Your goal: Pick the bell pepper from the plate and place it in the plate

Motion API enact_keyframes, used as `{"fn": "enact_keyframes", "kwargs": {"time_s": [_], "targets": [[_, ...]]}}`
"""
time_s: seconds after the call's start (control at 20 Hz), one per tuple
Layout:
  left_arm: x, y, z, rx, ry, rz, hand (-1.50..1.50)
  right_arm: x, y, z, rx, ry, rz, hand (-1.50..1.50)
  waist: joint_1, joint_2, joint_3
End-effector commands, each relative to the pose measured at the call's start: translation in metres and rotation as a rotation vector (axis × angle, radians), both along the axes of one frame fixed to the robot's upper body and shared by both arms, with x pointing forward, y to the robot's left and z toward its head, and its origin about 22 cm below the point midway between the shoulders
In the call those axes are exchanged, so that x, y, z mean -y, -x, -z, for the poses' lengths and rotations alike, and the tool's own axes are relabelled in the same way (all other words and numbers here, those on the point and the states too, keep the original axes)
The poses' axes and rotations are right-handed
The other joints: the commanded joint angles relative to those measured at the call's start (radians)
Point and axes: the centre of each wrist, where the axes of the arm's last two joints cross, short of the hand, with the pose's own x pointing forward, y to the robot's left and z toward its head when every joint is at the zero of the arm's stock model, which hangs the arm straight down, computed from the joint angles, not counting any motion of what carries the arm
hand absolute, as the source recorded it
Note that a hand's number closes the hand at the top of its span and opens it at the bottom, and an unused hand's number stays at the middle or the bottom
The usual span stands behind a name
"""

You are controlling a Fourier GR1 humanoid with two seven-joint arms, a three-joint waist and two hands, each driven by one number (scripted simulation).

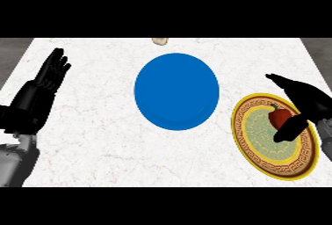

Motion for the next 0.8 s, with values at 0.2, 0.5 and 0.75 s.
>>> {"fn": "enact_keyframes", "kwargs": {"time_s": [0.2, 0.5, 0.75], "targets": [[0.001, 0.001, 0.011, 0.0, -0.005, 0.006, 0.0, -0.022, -0.006, -0.006, -0.146, 0.135, 0.076, -1.5, -0.001, 0.004, 0.003], [-0.002, 0.002, 0.007, -0.009, 0.016, 0.001, 0.0, -0.003, -0.034, 0.003, -0.152, 0.22, 0.141, -1.5, 0.007, 0.007, 0.004], [0.008, 0.003, -0.014, 0.005, 0.004, 0.008, 0.0, 0.004, -0.029, 0.042, -0.207, 0.253, 0.168, -1.5, 0.005, 0.005, 0.004]]}}
